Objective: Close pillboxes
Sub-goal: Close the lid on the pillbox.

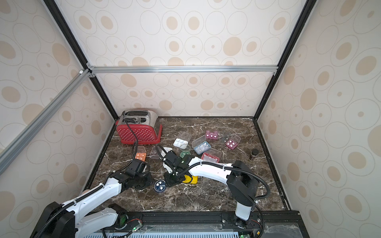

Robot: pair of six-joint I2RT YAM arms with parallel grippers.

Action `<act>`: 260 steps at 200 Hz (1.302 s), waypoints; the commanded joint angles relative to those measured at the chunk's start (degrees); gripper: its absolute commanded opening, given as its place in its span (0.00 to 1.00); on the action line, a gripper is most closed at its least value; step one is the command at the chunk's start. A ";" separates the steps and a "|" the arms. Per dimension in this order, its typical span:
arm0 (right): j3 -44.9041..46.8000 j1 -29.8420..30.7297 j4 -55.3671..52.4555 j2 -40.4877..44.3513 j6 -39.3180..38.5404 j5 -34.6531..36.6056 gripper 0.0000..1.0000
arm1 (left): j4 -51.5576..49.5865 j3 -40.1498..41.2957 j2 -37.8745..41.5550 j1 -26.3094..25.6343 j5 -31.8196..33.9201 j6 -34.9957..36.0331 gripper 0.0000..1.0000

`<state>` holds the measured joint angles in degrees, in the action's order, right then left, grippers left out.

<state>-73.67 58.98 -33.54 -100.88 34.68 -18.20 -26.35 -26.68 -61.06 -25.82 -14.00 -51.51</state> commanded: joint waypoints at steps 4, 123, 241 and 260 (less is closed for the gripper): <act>-0.13 -1.68 1.23 1.36 1.30 -0.70 0.30 | -2.68 1.03 1.61 -0.53 -1.65 -0.98 0.31; -4.11 -2.47 0.40 -3.17 -0.55 -3.88 0.26 | 5.78 4.09 -1.17 -1.16 -4.91 -2.99 0.26; -5.26 -1.69 0.93 -5.70 -2.33 -5.84 0.16 | 8.67 3.73 -3.97 -2.21 -4.72 -4.00 0.21; -5.73 -1.33 0.85 -6.18 -2.51 -5.93 0.14 | 9.61 3.65 -4.42 -2.80 -4.72 -4.55 0.20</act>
<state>-77.78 56.73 -31.73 -105.34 33.10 -23.57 -18.00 -22.74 -64.16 -27.59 -19.16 -54.48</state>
